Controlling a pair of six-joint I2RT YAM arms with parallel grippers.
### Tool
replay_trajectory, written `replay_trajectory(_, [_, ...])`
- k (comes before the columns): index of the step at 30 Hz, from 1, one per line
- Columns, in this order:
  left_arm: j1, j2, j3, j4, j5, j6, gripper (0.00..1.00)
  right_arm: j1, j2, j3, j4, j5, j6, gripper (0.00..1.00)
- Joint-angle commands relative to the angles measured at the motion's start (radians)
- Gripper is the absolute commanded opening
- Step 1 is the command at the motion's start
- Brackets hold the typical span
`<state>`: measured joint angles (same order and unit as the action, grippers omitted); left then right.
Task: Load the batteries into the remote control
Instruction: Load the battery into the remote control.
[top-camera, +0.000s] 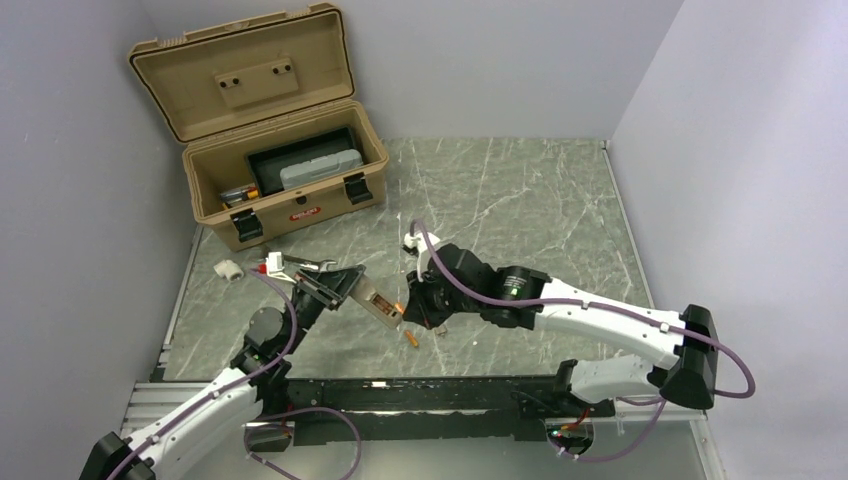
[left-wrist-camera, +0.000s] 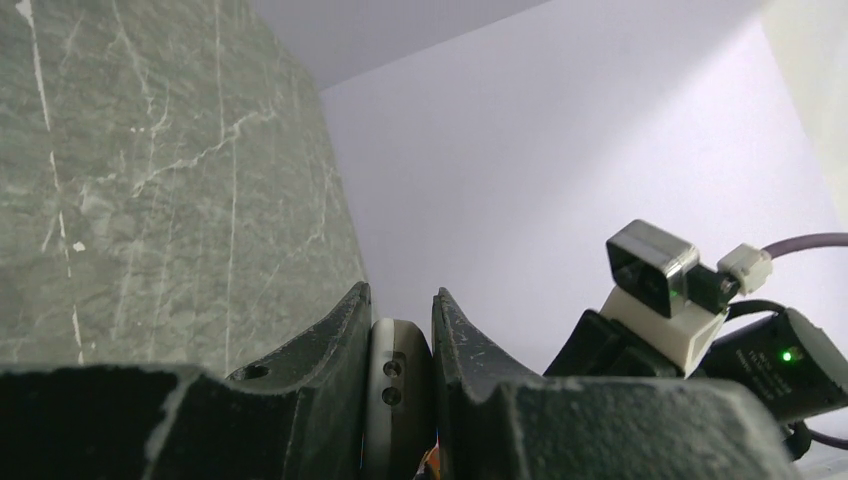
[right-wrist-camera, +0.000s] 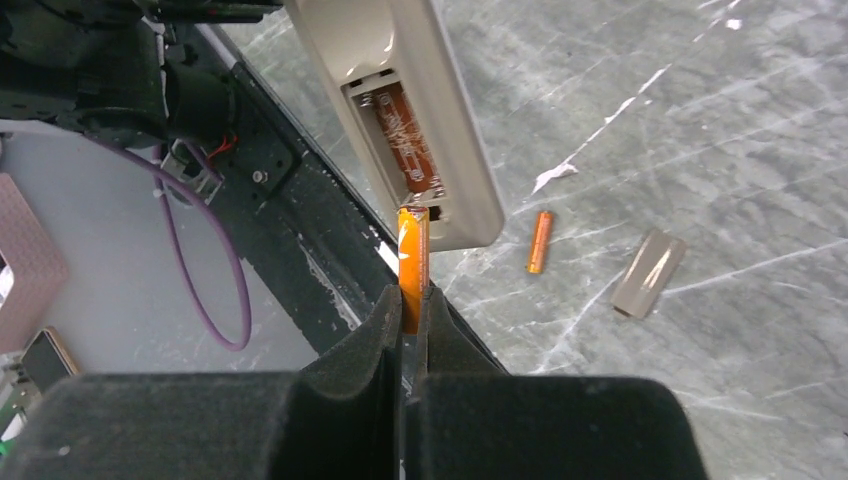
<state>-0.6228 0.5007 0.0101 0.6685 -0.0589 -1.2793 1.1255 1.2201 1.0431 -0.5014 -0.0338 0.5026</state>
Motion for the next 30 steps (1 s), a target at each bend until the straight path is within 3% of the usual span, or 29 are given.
replay_trajectory(1, [-0.004,-0.029,-0.093,0.051,-0.036,-0.033,0.0,0.048,0.045,0.072,-0.003,0.075,0.031,0.0])
replay_trajectory(13, [-0.005,-0.058,-0.101,0.028,-0.04,-0.069,0.0,0.054,0.09,0.154,0.004,0.097,-0.007,0.0])
replay_trajectory(23, [-0.004,0.09,-0.139,0.24,-0.012,-0.105,0.0,0.052,0.175,0.26,-0.099,0.09,-0.096,0.0])
replay_trajectory(30, [-0.005,0.044,-0.127,0.179,-0.016,-0.09,0.0,0.053,0.202,0.272,-0.12,0.102,-0.086,0.0])
